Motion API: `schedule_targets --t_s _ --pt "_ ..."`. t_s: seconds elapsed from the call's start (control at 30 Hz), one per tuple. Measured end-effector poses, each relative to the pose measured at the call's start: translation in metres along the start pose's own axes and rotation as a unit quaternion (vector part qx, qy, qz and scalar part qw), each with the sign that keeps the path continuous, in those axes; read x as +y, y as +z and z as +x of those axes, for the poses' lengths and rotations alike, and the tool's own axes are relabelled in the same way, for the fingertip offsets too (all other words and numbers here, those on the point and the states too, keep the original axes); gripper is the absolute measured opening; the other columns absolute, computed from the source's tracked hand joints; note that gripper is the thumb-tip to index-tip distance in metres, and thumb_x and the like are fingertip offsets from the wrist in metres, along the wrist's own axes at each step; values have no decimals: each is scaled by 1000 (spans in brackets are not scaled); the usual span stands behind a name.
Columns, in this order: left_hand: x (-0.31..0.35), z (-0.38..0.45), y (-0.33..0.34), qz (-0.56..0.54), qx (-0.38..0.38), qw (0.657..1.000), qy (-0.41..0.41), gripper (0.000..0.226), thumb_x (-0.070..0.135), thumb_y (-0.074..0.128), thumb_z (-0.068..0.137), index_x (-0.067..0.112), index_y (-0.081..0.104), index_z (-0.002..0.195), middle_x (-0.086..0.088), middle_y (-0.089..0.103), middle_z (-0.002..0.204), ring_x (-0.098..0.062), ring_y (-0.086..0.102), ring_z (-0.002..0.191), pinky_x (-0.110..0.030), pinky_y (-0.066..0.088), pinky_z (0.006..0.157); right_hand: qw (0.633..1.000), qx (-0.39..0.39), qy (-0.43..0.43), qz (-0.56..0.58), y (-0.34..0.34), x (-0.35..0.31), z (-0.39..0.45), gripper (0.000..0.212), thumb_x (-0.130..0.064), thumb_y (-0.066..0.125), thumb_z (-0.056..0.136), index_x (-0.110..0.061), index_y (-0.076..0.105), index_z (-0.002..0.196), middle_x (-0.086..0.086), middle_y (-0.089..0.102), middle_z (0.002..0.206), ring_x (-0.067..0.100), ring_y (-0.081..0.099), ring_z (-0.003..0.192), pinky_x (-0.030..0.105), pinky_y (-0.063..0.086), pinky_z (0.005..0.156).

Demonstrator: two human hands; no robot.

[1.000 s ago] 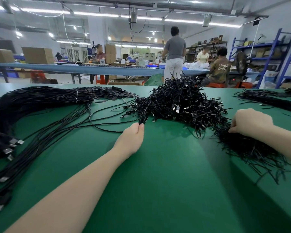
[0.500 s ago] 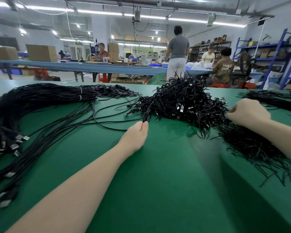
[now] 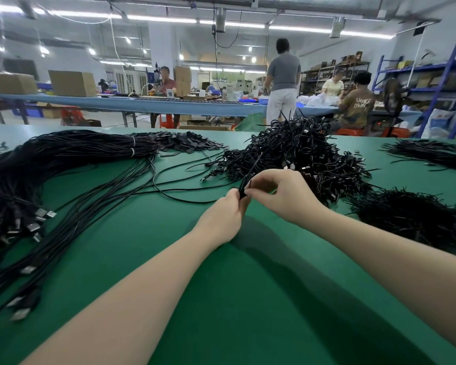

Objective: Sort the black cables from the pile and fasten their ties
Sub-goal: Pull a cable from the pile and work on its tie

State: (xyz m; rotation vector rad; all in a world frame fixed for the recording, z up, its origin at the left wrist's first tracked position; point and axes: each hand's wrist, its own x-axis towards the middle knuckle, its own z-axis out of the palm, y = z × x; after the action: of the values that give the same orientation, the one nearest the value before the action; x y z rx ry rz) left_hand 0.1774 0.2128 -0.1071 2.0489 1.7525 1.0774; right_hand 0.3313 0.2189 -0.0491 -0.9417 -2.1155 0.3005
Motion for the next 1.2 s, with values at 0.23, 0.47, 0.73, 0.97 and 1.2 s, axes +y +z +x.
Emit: schedule_targets --t_s 0.23,0.47,0.73,0.97,1.2 --pt "3 -3 1 97 -17 995 7 23 39 31 102 20 43 104 -2 58 88 -29 56 76 -39 45 64 998 -28 -25 -45 -2 -2 -1 5 -25 68 85 -26 70 81 -14 62 77 2 54 72 23 44 68" --pt "22 -10 3 352 19 927 128 33 39 26 103 16 48 110 -3 65 102 -29 64 85 -31 27 65 961 -168 -76 -207 -38 -15 23 7 -34 68 81 -32 65 74 -12 60 71 1 56 66 21 48 62" --pt "32 -19 -9 113 10 970 214 23 32 33 103 19 33 84 2 47 77 -25 48 68 -36 30 58 842 -340 347 236 -60 27 31 8 -29 66 72 -22 64 77 -4 65 79 16 61 74 31 46 71" --pt "29 -5 4 -280 94 955 -20 32 26 37 104 19 41 73 7 43 64 -15 39 61 -36 34 66 755 -111 375 527 12 13 7 12 -16 64 86 -19 61 75 -6 64 64 12 62 60 24 50 60" --pt "18 5 7 -292 88 950 -67 7 27 42 102 21 44 106 7 44 73 -20 43 79 -34 37 74 776 72 339 527 42 11 -5 11 -5 67 86 -8 58 80 -1 58 54 14 46 55 23 44 56"
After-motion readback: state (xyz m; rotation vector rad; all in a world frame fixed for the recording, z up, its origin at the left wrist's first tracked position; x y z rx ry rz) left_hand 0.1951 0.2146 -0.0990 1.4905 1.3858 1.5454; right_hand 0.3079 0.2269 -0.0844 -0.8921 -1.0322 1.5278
